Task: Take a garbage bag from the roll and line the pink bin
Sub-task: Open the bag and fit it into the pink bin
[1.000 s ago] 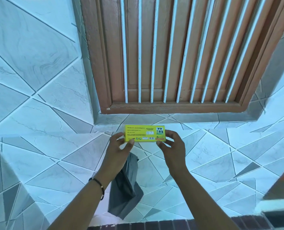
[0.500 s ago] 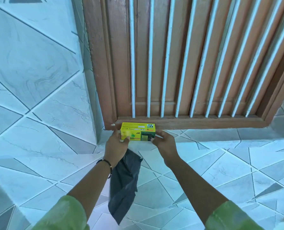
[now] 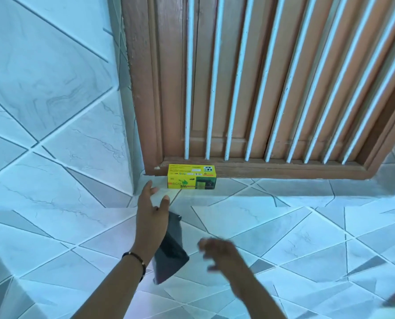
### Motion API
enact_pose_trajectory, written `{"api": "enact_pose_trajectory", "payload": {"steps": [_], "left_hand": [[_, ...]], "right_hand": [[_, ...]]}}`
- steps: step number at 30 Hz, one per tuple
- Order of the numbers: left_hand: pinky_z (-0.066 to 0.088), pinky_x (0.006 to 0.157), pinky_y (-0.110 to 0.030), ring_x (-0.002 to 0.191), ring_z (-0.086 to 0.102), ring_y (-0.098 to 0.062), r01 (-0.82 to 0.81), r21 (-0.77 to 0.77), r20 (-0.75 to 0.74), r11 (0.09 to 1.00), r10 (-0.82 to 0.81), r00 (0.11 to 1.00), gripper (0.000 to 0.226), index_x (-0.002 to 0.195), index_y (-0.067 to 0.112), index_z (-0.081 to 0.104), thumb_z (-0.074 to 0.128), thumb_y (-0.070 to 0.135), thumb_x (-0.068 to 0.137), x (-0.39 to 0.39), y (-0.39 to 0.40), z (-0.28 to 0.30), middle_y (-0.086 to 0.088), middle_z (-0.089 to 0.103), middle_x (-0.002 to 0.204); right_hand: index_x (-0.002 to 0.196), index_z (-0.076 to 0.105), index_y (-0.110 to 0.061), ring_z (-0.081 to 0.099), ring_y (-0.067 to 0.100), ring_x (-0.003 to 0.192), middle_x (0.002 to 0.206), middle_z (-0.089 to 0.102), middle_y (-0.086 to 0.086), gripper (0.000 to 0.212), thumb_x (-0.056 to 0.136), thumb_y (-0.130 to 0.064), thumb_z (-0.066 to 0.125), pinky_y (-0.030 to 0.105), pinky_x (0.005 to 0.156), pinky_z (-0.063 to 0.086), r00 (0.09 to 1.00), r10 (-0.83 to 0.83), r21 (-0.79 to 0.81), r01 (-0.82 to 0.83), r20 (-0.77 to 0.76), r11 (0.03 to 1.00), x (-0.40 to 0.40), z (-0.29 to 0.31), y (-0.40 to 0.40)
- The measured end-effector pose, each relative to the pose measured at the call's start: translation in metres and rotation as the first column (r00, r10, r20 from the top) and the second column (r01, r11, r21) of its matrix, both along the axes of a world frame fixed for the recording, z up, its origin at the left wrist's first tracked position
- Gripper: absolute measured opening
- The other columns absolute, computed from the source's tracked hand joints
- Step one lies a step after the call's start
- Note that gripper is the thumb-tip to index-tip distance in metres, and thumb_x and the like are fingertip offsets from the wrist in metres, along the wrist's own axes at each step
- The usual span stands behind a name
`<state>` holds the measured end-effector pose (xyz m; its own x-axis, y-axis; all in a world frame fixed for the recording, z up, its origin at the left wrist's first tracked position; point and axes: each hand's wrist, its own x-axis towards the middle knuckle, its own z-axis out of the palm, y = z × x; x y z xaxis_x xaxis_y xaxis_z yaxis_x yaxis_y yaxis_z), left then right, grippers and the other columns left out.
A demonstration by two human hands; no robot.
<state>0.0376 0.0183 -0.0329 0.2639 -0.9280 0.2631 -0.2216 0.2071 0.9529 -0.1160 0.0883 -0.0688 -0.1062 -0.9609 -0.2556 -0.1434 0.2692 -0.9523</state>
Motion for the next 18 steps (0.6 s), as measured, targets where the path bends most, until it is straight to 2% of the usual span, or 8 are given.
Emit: {"api": "enact_pose_trajectory", "payload": {"steps": [2,3,5,7,9,12,15,18], "left_hand": [[0.038,0.071,-0.01,0.074,0.052,0.008,0.011,-0.016,-0.095,1.0,-0.013,0.995,0.049,0.138,0.017,0.037,0.052,0.009,0.092,-0.004,0.013,0.0,0.0,0.05,0.124],[0.039,0.064,-0.005,0.064,0.052,0.009,0.023,-0.021,-0.122,1.0,-0.025,0.992,0.047,0.136,0.017,0.038,0.052,0.008,0.092,-0.007,0.019,0.001,0.002,0.049,0.122],[0.039,0.057,-0.002,0.056,0.05,0.006,0.049,-0.024,-0.136,0.998,-0.052,0.989,0.046,0.134,0.017,0.039,0.052,0.005,0.091,-0.011,0.03,0.004,0.003,0.049,0.122],[0.041,0.064,-0.002,0.069,0.052,-0.001,0.102,-0.016,-0.139,0.995,-0.104,0.985,0.045,0.132,0.019,0.04,0.053,0.005,0.091,-0.015,0.042,0.006,0.003,0.049,0.124],[0.048,0.087,-0.019,0.09,0.055,-0.015,0.164,0.012,-0.134,0.986,-0.161,0.978,0.047,0.131,0.023,0.04,0.057,0.007,0.089,-0.016,0.052,0.006,0.003,0.05,0.127],[0.049,0.093,-0.037,0.101,0.056,-0.02,0.221,0.096,-0.173,0.971,-0.202,0.964,0.059,0.137,0.023,0.034,0.063,0.014,0.086,-0.016,0.075,0.005,0.003,0.049,0.131],[0.048,0.085,-0.032,0.108,0.056,-0.021,0.253,0.23,-0.263,0.94,-0.19,0.946,0.074,0.144,0.019,0.024,0.066,0.031,0.084,-0.016,0.101,0.001,0.002,0.047,0.131],[0.045,0.066,-0.015,0.093,0.06,-0.014,0.368,0.336,-0.134,0.867,-0.342,0.93,0.055,0.121,0.013,0.05,0.058,0.051,0.082,-0.018,0.129,-0.007,0.003,0.061,0.111]], "right_hand": [[0.084,0.066,-0.023,0.06,0.01,0.087,0.095,0.067,-0.008,0.038,0.088,-0.056,0.048,0.025,0.074,0.052,0.982,0.189,0.281,-0.181,-0.004,0.943,0.012,-0.01,0.018],[0.085,0.064,-0.026,0.061,0.011,0.093,0.1,0.066,-0.01,0.042,0.089,-0.06,0.039,0.029,0.08,0.053,0.973,0.232,0.326,-0.226,0.019,0.918,0.017,-0.011,0.024],[0.094,0.063,-0.026,0.064,0.014,0.1,0.107,0.067,-0.007,0.043,0.09,-0.06,0.037,0.033,0.085,0.053,0.973,0.185,0.259,-0.215,0.134,0.942,0.021,-0.008,0.033],[0.105,0.066,-0.02,0.065,0.015,0.101,0.108,0.071,-0.002,0.035,0.092,-0.049,0.049,0.034,0.085,0.053,0.972,0.105,0.099,-0.128,0.211,0.987,0.017,0.0,0.04],[0.104,0.069,-0.014,0.068,0.015,0.092,0.101,0.074,0.002,0.021,0.089,-0.027,0.061,0.027,0.076,0.054,0.968,0.019,-0.036,-0.01,0.249,0.999,0.009,0.01,0.044],[0.091,0.071,-0.005,0.068,0.019,0.074,0.085,0.074,0.009,0.01,0.086,-0.011,0.064,0.02,0.061,0.052,0.934,-0.061,-0.111,0.106,0.352,0.988,-0.004,0.026,0.05],[0.087,0.07,-0.001,0.069,0.023,0.07,0.08,0.073,0.013,0.012,0.087,-0.012,0.063,0.03,0.062,0.055,0.881,-0.037,-0.129,0.11,0.471,0.986,-0.015,0.038,0.059],[0.083,0.068,-0.006,0.068,0.024,0.073,0.078,0.072,0.01,0.012,0.088,-0.014,0.061,0.033,0.068,0.056,0.861,0.01,-0.17,0.089,0.508,0.981,-0.027,0.048,0.065]]}}
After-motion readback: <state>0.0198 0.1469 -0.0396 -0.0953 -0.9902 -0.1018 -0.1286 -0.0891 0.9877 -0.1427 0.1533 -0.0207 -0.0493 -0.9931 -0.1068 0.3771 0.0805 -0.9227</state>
